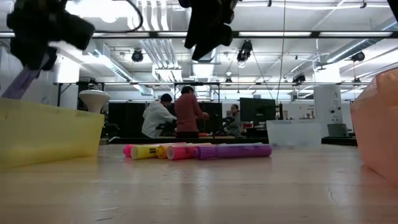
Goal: Pick & Place Markers
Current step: Put the large purple highlighter pen into the yellow bin, then put the large dark purple highlighter pen into the yellow bin
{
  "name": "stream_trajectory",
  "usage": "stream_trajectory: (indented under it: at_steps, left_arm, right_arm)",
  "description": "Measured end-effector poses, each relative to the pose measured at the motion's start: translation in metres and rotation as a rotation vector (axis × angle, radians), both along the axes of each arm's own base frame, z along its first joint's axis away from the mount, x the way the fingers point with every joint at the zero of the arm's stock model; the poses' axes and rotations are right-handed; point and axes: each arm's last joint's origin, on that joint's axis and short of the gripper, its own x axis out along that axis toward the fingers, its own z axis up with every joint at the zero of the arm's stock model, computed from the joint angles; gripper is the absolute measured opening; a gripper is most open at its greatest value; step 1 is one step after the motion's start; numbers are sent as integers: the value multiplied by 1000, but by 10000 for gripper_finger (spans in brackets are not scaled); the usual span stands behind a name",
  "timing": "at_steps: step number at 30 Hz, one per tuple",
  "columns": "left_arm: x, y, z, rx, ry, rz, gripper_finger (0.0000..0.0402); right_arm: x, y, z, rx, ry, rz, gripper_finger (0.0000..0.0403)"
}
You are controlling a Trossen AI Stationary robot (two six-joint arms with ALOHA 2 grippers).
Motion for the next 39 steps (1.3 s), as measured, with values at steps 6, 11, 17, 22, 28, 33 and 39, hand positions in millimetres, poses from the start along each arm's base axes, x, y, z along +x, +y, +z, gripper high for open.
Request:
stream_trajectory:
  at_steps: [6, 11, 17, 22, 28, 33, 39]
  left_arm:
    - [1, -2, -39, -63, 18, -5, 58]
    - [-3, -2, -62, -111, 58, 30, 68]
    - [-6, -1, -75, -111, 87, 77, 110]
    - [-2, -2, -71, -134, 66, 101, 132]
    - [10, -3, -41, -121, -64, 59, 134]
    - [23, -2, 3, -38, -251, 40, 135]
    - [30, 0, 62, 70, -477, 25, 135]
  right_arm:
    - [-1, 0, -8, -1, 25, -3, 238]
    - [-2, 0, -11, -2, 35, -2, 234]
    - [-2, 0, -13, -8, 34, 10, 233]
    - [-2, 1, -15, -10, 38, 16, 230]
    - [-6, 4, -30, -12, 88, 26, 228]
    - [-13, 9, -51, 9, 161, 78, 226]
    - [-25, 23, -77, -27, 245, 215, 226]
